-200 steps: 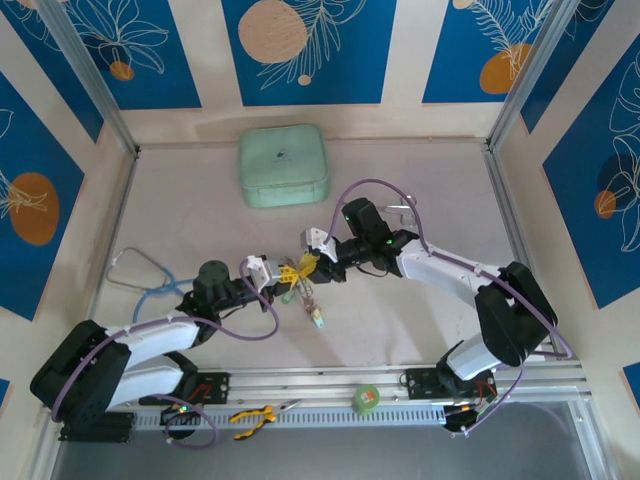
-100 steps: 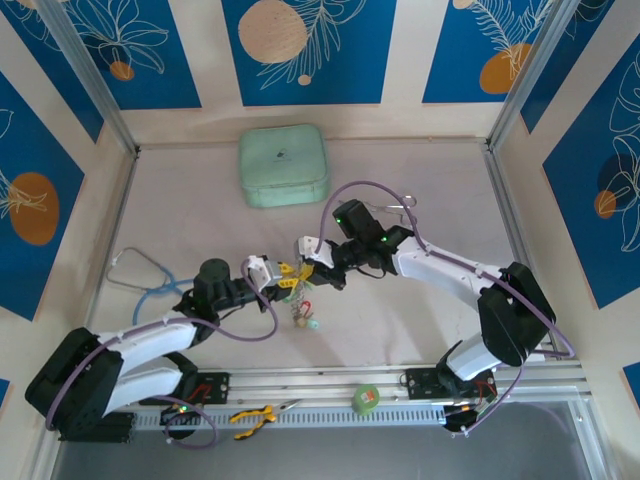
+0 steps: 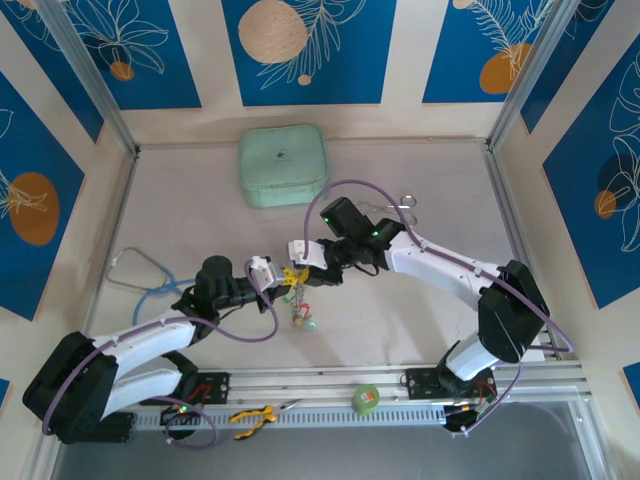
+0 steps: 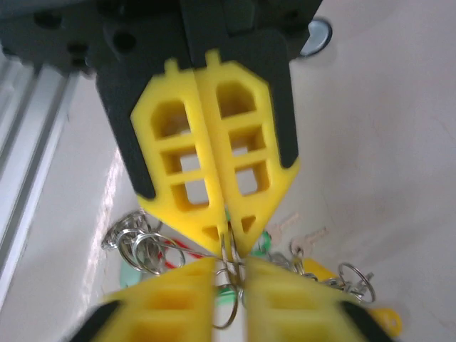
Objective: Put the keys on the keyring
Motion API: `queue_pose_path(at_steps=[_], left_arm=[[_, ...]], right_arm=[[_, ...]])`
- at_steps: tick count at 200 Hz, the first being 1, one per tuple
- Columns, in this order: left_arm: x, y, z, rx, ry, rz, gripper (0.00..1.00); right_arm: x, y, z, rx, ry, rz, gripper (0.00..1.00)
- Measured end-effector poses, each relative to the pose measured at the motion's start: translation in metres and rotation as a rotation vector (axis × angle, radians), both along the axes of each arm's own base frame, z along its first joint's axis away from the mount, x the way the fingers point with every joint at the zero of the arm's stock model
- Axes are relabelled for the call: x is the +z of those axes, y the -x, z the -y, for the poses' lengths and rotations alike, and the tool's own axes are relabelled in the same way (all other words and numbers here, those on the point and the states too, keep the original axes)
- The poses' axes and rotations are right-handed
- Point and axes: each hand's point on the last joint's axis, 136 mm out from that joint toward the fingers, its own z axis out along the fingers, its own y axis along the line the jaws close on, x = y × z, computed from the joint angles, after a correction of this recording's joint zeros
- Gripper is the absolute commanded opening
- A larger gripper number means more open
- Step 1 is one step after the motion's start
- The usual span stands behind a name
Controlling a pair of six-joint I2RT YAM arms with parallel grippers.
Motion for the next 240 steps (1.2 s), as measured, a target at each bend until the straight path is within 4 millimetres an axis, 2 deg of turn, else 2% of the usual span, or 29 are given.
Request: queue_pose_path(at_steps=[42, 97, 133, 165, 200, 240], left_arm=[[0.001, 0.0, -0.001, 0.012, 0.031, 0.009, 0.0], [0.003, 0.0, -0.001, 0.017, 0.059, 0.008, 0.0], [0.005, -0.001, -0.001, 0.017, 0.065, 0.016, 0.0], [0.004, -0.002, -0.001, 0.025, 0.063, 0.016, 0.0], [0.004, -0.002, -0.002, 0.029, 0.062, 0.017, 0.0], [0.004, -0.003, -0.002, 0.032, 0.061, 0.018, 0.0]], right_arm=[[-0.001, -0.01, 0.013, -0.072, -0.136, -0.117, 0.32], [0.004, -0.004, 0.005, -0.054, -0.219, -0.164, 0.32], [0.008, -0.004, 0.002, -0.047, -0.244, -0.169, 0.28], [0.007, -0.004, 0.002, -0.056, -0.24, -0.179, 0.3], [-0.002, -0.003, 0.009, -0.153, -0.167, -0.286, 0.36], [0.014, -0.005, 0.012, -0.362, -0.148, -0.501, 0.38]])
